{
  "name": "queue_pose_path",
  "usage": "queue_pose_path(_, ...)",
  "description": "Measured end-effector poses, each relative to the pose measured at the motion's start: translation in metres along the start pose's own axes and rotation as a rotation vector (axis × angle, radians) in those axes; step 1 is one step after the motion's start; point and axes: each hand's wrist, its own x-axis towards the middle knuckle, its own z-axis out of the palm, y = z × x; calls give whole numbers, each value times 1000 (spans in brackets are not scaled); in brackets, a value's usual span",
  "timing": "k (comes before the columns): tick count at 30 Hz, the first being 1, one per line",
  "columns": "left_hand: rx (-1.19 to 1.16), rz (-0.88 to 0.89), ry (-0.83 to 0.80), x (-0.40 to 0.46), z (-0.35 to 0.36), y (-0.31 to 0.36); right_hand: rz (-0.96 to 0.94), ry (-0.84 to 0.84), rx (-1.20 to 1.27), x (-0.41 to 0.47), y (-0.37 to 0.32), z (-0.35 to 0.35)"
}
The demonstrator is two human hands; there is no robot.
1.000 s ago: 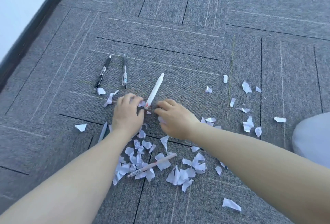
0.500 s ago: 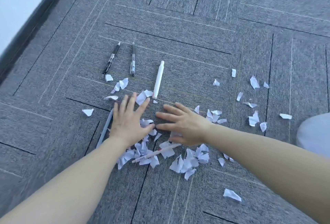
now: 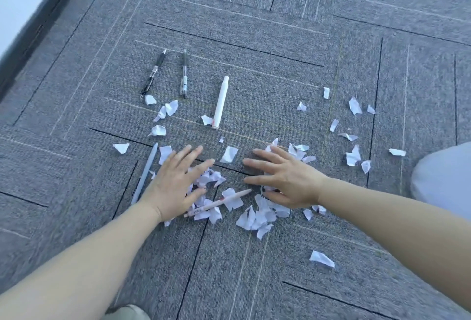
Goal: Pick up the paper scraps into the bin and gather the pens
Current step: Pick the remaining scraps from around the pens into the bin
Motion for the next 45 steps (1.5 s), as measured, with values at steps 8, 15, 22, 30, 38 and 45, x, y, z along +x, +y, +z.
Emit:
queue_pose_path(8,-147,-13,63,-44,14,-3,52,103,107,-56,-34,41)
queue_pose_path(15,58,20,-25,-44,26,9,-139,179,-62,-24,-63,64)
queue_pose_path(22,44,203,118,3,13,22,-331,215,-148,15,-52,39)
queue_pose_path(30,64,243,264,14,12,23,-235,137,-28,15,-48,31)
queue_pose_path(38,-198,-71,332,18,-8,10,178,136,105,9,-39,26)
queue_pose_path(45,-814,-574,524,61,-82,41,749,633,943,14,-28,-49)
